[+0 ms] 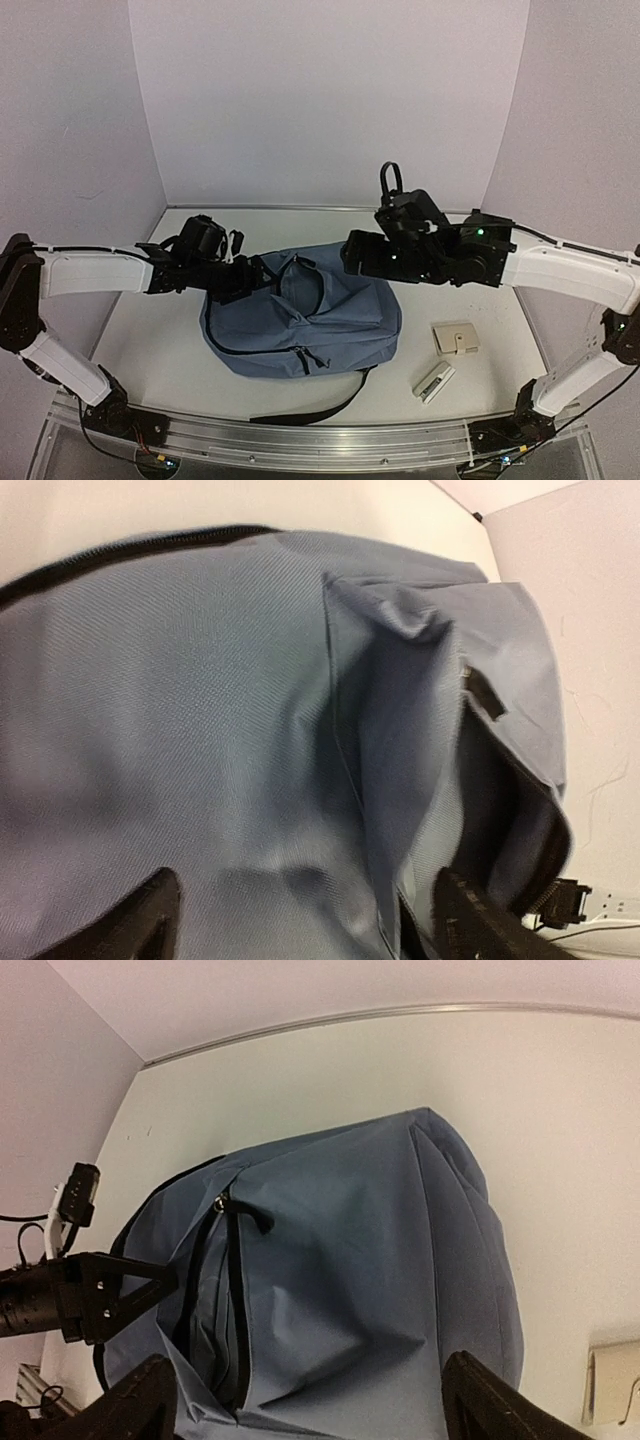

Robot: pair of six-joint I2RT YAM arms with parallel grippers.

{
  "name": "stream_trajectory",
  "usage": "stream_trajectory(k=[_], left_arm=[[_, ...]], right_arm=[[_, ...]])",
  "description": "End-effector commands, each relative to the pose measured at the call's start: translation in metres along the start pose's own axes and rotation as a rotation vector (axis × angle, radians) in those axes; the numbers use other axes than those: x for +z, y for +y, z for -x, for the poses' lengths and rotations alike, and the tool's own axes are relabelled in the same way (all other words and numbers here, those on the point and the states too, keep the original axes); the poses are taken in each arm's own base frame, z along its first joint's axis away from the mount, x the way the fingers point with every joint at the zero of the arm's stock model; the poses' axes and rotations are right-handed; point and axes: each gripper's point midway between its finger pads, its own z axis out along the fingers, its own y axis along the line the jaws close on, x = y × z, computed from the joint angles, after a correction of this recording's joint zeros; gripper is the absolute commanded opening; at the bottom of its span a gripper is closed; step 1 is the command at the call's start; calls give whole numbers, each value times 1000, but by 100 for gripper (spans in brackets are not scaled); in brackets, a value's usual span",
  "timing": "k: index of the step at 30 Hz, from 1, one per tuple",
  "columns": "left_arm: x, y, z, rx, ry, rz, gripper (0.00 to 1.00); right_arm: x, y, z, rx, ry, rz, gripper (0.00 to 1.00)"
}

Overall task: Pack the student bag
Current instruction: Unzip the student bag at the center of the board, then pick up the stationery from the center of the board.

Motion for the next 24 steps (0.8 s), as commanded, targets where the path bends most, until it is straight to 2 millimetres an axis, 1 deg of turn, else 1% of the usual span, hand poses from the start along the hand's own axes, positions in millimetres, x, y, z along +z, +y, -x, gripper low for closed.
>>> stream_trajectory(k=[1, 4, 5, 7, 8, 9, 11, 13, 15, 18, 19, 20, 21, 24], left_arm=[[-51, -24, 33, 86, -55, -21, 95], [-76, -25, 48, 113, -40, -9, 100], [-85, -24, 55, 130, -37, 6, 100], [-101, -15, 71, 155, -43, 59, 100], [-108, -6, 79, 165, -53, 97, 100], [-116, 8, 88, 155, -61, 147, 100], [-127, 26, 105, 143, -87, 179, 100], [-136, 42, 118, 113, -119, 173, 100], [-143, 54, 129, 114, -182, 181, 100], [-149, 80, 135, 111, -279, 274, 100], [-152, 83, 135, 97, -279, 285, 100], [-153, 81, 133, 116, -272, 284, 100], [-155, 79, 132, 133, -272, 279, 100], [-160, 83, 130, 154, -279, 308, 100]], right_arm=[[-6, -42, -22, 87, 82, -23, 97], [-4, -80, -39, 167, 137, -63, 98], [-6, -87, -47, 193, 153, -66, 98], [-8, -102, -63, 247, 190, -79, 98], [-10, -108, -72, 281, 208, -85, 98], [-12, -117, -85, 311, 231, -96, 98], [-15, -134, -106, 369, 268, -126, 98], [-20, -148, -119, 431, 286, -154, 98], [-26, -162, -130, 498, 287, -178, 98], [-30, -182, -146, 558, 286, -227, 98], [-30, -188, -152, 579, 291, -242, 98], [-30, -193, -160, 590, 303, -258, 98], [-29, -197, -166, 601, 313, -270, 97], [-27, -207, -184, 606, 350, -312, 94]])
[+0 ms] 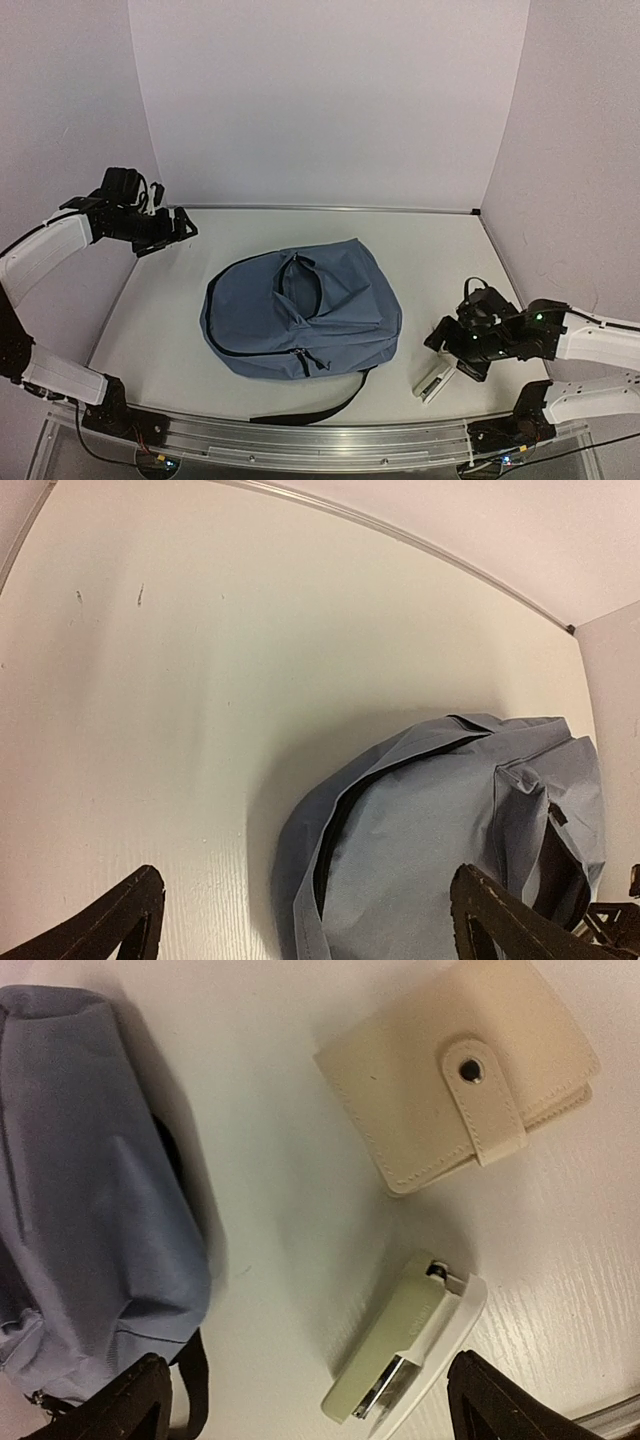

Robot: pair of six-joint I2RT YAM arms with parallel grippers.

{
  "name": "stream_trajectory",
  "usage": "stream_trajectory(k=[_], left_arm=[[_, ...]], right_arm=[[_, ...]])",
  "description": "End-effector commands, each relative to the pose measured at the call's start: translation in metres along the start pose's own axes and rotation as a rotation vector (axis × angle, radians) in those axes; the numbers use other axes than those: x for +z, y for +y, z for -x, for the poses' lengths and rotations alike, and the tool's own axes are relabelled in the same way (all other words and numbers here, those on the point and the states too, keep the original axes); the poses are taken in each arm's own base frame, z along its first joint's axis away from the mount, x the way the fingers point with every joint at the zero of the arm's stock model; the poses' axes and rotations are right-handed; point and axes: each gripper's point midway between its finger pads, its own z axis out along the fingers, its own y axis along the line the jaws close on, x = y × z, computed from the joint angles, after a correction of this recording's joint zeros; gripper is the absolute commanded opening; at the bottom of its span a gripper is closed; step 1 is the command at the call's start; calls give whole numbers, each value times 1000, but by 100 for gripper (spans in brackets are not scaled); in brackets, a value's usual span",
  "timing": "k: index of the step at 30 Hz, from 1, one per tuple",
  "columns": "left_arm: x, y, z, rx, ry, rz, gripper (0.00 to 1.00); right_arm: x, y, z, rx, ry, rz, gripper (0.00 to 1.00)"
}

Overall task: Pack the student bag
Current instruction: Pick up the stationery from the center of the board.

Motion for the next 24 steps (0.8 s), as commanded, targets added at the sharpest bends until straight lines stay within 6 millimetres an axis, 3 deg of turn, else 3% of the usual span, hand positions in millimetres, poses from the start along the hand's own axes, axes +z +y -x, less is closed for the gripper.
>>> stream_trajectory(k=[1, 8, 15, 24], left_arm=[[-19, -2, 14, 82, -78, 20, 100], [-10, -7, 10, 81, -28, -14, 100], [-14, -3, 8, 92, -39, 3, 100], [-17, -3, 7, 96, -41, 5, 100]], right_arm=[[12, -24, -10, 76, 30, -78, 93], [26, -42, -10, 75, 7, -173, 87], [34, -33, -1, 71, -34, -207, 84], [53, -28, -6, 45, -12, -236, 73]])
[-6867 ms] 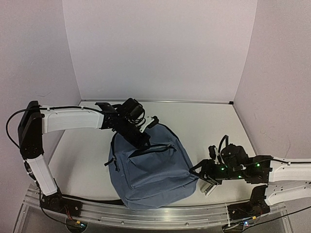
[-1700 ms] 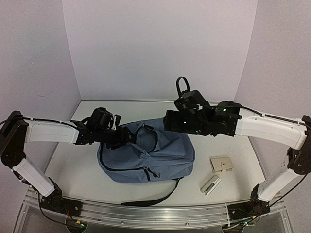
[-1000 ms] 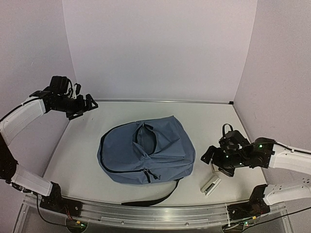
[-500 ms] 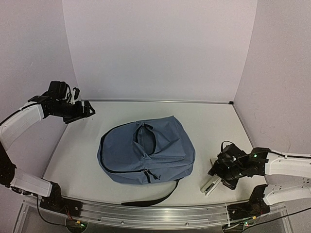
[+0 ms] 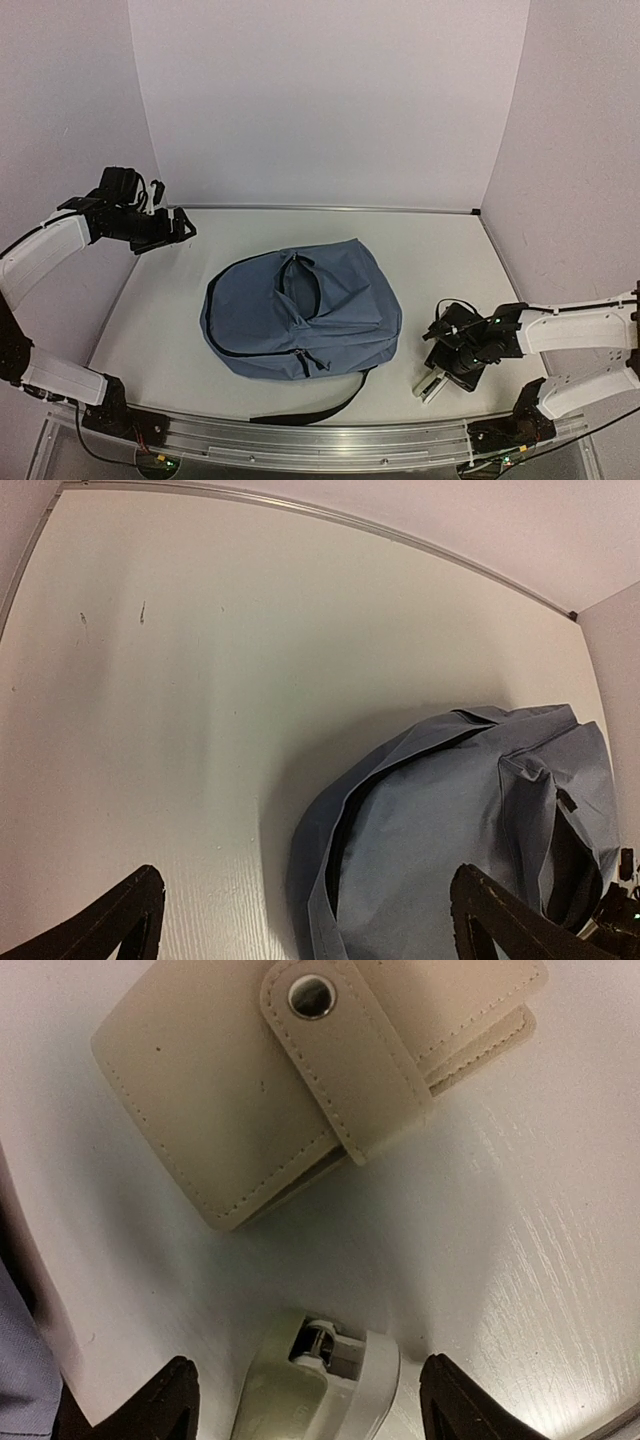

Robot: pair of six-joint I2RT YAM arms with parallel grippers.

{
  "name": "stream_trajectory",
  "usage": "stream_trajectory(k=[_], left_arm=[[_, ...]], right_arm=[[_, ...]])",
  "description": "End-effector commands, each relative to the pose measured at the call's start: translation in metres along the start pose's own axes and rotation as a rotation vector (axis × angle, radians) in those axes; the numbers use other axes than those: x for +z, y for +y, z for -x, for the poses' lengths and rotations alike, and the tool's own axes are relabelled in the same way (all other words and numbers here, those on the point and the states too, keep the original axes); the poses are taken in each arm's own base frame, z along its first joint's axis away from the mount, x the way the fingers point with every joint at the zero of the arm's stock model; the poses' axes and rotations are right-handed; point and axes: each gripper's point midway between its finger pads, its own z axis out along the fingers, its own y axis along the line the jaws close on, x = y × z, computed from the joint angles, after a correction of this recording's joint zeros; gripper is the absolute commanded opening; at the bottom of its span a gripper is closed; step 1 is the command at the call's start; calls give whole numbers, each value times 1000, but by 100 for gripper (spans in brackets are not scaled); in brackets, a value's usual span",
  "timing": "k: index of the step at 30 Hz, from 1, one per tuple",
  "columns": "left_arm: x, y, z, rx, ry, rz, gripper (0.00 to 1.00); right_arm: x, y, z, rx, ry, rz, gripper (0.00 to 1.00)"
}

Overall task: Pack the student bag
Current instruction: Pick up the stationery from the center of the board.

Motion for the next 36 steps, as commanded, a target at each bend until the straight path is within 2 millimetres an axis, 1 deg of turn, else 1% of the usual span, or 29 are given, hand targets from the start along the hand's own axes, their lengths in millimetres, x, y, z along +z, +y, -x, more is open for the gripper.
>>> stream_trajectory(k=[1, 4, 9, 10, 15, 17, 20, 22, 25, 27, 30, 33, 34, 36], left_arm=[[-12, -3, 6, 21, -27, 1, 100], [-13, -3, 6, 20, -27, 2, 100], [-10, -1, 4, 20, -17, 7, 100], [-9, -1, 3, 19, -14, 7, 100], [-5, -2, 0, 14, 5, -8, 100], [-4, -2, 0, 13, 7, -10, 100], [-5, -8, 0, 23, 10, -43, 100], [-8, -22, -2, 24, 14, -122, 99], [-14, -52, -7, -7, 20, -284, 98], [-18, -75, -14, -17, 25, -360, 98], [-25, -120, -31, 12, 22, -431, 98], [-36, -168, -50, 10, 34, -555, 98], [-41, -183, -52, 4, 21, -605, 98], [-49, -210, -64, 19, 18, -673, 98]], right_arm=[[-2, 23, 7, 1, -25, 37, 71], [-3, 30, 8, -10, -23, 49, 64], [-3, 35, 6, -30, -12, 57, 46], [-3, 36, 6, -34, -9, 60, 44], [-1, 36, 5, -61, -7, 63, 40], [-1, 37, 5, -74, -7, 63, 36], [-4, 42, 4, -93, 2, 80, 33], [-9, 47, 4, -101, 4, 107, 31], [-24, 58, 8, -109, -3, 174, 28], [-38, 66, 11, -117, -13, 235, 25], [-63, 79, 17, -124, -33, 332, 22], [-93, 96, 25, -118, -61, 434, 20], [-103, 103, 29, -115, -71, 464, 20], [-124, 117, 36, -114, -97, 520, 19]])
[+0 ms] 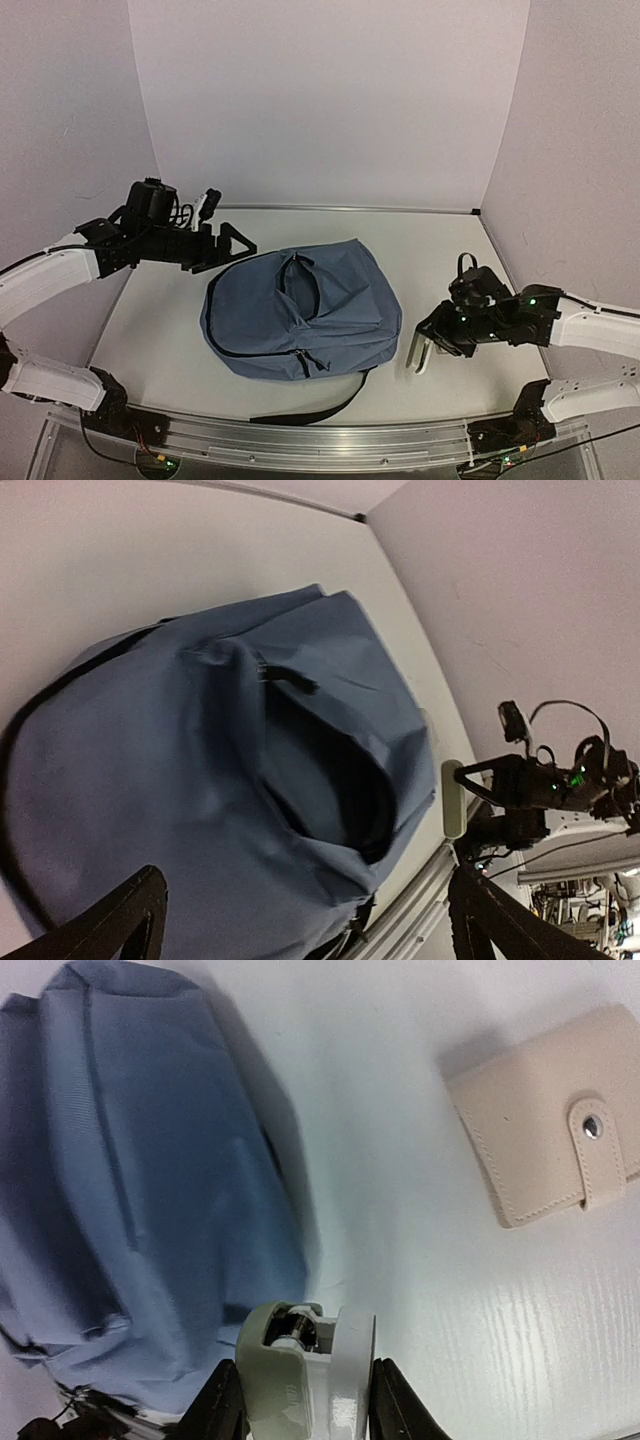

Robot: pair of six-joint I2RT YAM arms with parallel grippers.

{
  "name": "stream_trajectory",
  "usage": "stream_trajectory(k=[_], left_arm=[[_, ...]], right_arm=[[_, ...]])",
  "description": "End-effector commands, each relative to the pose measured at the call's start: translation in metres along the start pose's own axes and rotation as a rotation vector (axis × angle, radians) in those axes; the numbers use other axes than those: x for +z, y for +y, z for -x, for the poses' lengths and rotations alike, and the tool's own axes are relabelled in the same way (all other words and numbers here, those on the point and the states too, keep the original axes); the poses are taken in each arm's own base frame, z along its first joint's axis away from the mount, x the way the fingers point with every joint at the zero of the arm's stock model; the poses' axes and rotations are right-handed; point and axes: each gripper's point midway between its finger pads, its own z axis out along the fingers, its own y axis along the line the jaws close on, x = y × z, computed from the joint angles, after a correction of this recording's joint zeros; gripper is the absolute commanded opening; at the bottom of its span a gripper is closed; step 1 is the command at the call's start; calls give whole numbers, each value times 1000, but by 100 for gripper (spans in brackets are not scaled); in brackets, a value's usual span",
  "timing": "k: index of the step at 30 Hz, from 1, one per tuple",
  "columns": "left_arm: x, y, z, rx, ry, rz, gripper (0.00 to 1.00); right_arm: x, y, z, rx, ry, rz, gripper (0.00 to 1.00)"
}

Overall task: Pack the student bag
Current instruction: Pick up the stationery from the center of the board.

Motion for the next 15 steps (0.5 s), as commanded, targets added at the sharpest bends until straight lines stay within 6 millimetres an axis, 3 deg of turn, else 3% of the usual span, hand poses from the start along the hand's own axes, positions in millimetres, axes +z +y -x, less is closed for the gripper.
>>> stream_trajectory(k=[1, 5, 10, 15], left_arm=[[3, -74, 6, 9, -103, -208, 98], [18, -120, -10, 84, -52, -296, 98], [45, -169, -38, 166, 44, -379, 98], [66, -187, -51, 190, 96, -394, 98]], right_arm=[[-38, 57, 29, -19, -82, 160, 19], [-63, 105, 53, -47, -159, 249, 19], [-83, 165, 68, -57, -232, 391, 20], [-92, 214, 62, -68, -268, 496, 20]])
